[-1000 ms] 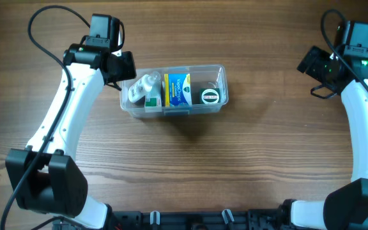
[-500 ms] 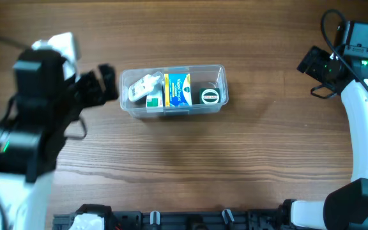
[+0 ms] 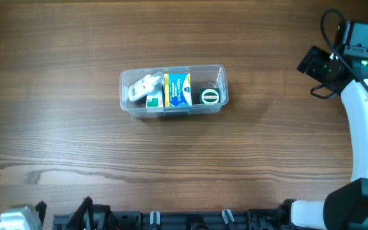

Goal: Pack container

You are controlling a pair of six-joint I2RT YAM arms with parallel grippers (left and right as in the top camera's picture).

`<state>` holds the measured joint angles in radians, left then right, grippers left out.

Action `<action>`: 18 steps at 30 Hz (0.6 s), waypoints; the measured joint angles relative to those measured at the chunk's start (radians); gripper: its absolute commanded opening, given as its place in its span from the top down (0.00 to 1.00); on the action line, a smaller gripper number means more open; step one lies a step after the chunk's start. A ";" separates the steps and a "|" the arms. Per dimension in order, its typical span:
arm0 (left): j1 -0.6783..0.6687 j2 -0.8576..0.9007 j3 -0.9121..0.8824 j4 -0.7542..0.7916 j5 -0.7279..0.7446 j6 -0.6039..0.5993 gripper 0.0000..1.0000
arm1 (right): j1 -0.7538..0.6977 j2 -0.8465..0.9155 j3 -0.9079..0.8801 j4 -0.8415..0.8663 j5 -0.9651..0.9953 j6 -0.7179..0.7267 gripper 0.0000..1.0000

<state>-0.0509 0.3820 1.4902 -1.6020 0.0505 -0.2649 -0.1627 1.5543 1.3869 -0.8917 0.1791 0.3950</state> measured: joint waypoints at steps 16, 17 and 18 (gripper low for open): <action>0.000 -0.008 0.000 -0.045 0.000 -0.004 0.00 | 0.000 0.000 0.000 0.000 0.000 0.000 0.00; 0.000 -0.008 0.000 -0.045 0.000 -0.004 0.00 | 0.000 0.000 0.000 0.000 0.000 0.000 0.00; 0.000 -0.008 0.000 -0.045 0.000 -0.004 0.00 | 0.000 0.000 0.000 0.000 0.000 0.000 0.00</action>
<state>-0.0509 0.3744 1.4906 -1.6470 0.0509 -0.2687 -0.1627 1.5543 1.3869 -0.8917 0.1791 0.3950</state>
